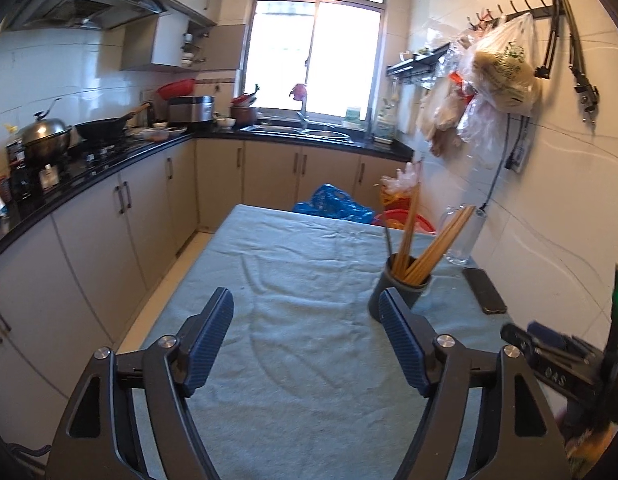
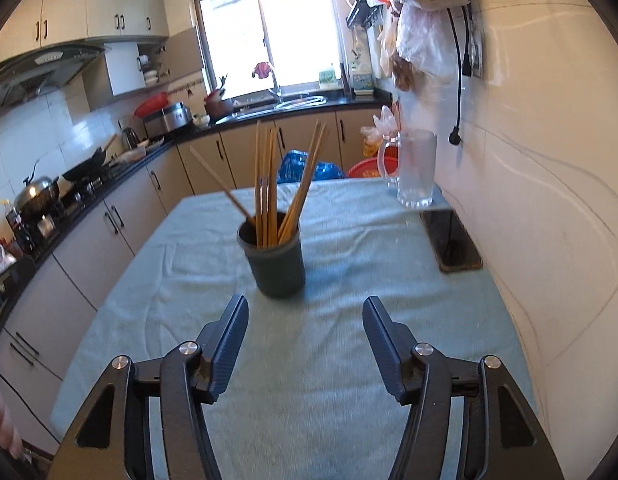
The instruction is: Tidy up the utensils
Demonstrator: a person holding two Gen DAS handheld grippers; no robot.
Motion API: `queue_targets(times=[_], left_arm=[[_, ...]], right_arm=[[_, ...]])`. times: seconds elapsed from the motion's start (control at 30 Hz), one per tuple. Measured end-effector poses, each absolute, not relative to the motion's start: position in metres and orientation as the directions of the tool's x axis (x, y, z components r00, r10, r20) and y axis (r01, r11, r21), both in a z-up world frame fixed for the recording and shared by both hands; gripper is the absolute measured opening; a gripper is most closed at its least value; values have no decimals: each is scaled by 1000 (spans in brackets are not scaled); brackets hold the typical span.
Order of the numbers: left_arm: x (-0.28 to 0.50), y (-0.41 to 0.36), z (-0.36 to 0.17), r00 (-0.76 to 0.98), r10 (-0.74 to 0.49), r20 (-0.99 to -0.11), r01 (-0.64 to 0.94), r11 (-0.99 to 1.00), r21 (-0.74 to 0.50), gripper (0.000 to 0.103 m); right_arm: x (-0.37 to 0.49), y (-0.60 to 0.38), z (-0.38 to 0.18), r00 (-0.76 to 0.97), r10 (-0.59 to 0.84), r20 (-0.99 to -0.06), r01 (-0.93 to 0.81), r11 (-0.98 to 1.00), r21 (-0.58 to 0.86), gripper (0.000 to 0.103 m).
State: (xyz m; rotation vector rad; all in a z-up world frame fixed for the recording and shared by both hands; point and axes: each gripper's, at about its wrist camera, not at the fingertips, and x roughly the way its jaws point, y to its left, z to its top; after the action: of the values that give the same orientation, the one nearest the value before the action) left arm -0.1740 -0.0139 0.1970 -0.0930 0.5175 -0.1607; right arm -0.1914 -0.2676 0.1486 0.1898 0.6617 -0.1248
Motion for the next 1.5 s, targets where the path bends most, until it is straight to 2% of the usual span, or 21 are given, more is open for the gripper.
queue_targets(times=[0.53, 1.17, 1.43, 1.5], left_arm=[[-184, -30, 173, 830, -140, -540, 144, 989, -36, 78], [-176, -57, 148, 784, -99, -612, 167, 984, 55, 81], [-178, -55, 148, 826, -30, -563, 96, 991, 89, 95], [-178, -53, 149, 831, -26, -555, 87, 993, 84, 95]], right_arm=[[-215, -257, 110, 720, -60, -691, 216, 966, 140, 69], [-216, -248, 100, 714, -91, -694, 220, 970, 99, 76], [-216, -251, 97, 711, -91, -698, 228, 968, 106, 76], [-216, -251, 97, 710, -91, -699, 229, 967, 107, 76]])
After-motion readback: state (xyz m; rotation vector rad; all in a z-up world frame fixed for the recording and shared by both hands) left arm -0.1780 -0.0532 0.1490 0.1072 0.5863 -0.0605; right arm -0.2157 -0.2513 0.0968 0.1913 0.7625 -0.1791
